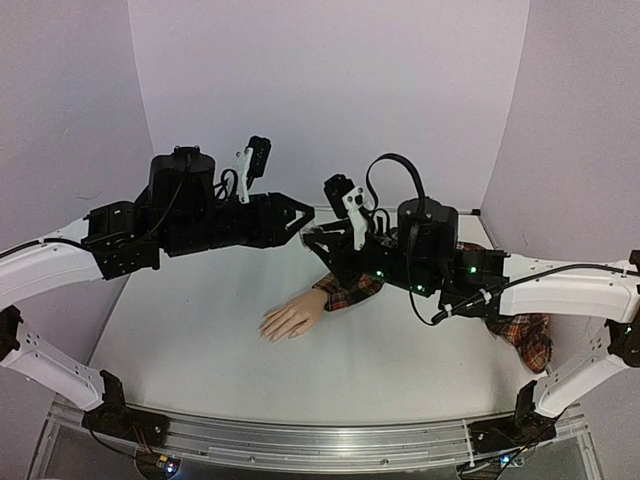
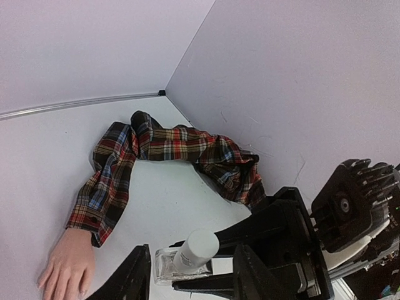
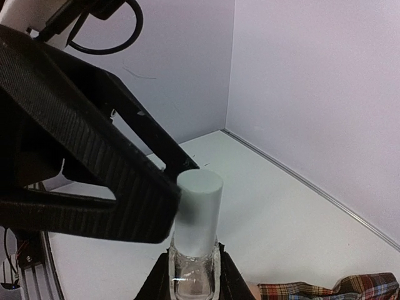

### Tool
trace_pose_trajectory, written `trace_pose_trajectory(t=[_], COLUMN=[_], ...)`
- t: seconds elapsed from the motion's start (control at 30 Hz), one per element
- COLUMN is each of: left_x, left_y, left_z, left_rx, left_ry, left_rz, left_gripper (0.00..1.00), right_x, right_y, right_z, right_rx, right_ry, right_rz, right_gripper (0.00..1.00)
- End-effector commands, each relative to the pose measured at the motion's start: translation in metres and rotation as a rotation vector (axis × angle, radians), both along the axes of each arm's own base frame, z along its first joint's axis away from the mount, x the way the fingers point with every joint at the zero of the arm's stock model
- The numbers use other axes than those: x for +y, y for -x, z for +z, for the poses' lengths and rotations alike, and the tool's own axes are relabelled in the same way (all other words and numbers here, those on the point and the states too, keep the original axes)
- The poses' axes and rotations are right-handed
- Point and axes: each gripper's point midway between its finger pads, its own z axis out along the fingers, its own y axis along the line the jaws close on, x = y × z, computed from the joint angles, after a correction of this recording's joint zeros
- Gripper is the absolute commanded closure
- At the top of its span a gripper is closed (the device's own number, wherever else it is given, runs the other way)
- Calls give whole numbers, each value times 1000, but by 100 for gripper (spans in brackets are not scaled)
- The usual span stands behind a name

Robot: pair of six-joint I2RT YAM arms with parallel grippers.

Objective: Paint the nails

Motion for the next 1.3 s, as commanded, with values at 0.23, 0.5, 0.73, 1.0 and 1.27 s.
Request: trace_pose_trajectory(t=[0.23,0.5,0.73,1.0,1.27], left_x=[-10,-13,-32,-12,-2], left_y=[-9,-4,53,165,166], left_z=[18,7,2,5,32], left_rx=[-56,-47,-73,-194,-276], left_ry=[0,-25,6,85,128], left_rz=[18,-12,-371,-1041,-1033], left_gripper=[67,87,97,100,100], right_x=[6,6,12,-12,-15], right_y=[-1,1,48,148,142], right_z=[25,34,75,130,124], right_rx=[-32,-32,-43,-59,-50], right_ry=[-39,-62,-176,-310,-296], right_rz=[1,8,305,972,975], right_gripper=[100,100,100,100,100])
